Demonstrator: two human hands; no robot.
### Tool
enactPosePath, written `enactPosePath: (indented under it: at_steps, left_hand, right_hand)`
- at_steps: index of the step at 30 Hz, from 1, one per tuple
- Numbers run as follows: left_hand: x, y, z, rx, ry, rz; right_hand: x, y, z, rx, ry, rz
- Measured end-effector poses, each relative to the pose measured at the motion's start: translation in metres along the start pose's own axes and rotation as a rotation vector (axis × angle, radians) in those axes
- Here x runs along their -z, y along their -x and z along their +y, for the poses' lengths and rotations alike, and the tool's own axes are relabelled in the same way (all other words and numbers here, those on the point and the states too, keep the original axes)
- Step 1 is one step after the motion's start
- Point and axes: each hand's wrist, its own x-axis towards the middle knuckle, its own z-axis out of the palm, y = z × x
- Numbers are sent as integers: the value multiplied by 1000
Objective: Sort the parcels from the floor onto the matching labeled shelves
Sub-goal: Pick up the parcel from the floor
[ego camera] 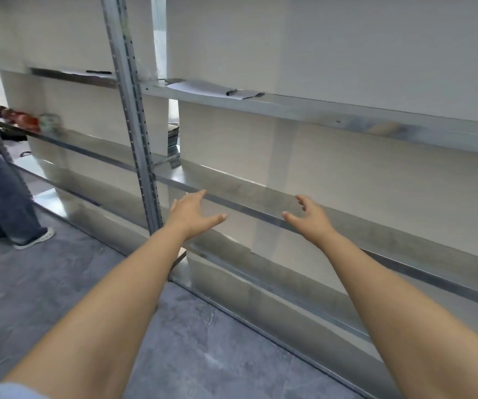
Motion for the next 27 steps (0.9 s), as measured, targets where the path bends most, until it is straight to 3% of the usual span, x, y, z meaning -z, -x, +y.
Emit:
enactPosePath:
  at_steps: [27]
  left_hand:
    - [41,56,-256,452,13,14]
  right_hand:
    - [-275,-35,-112,146,77,-451]
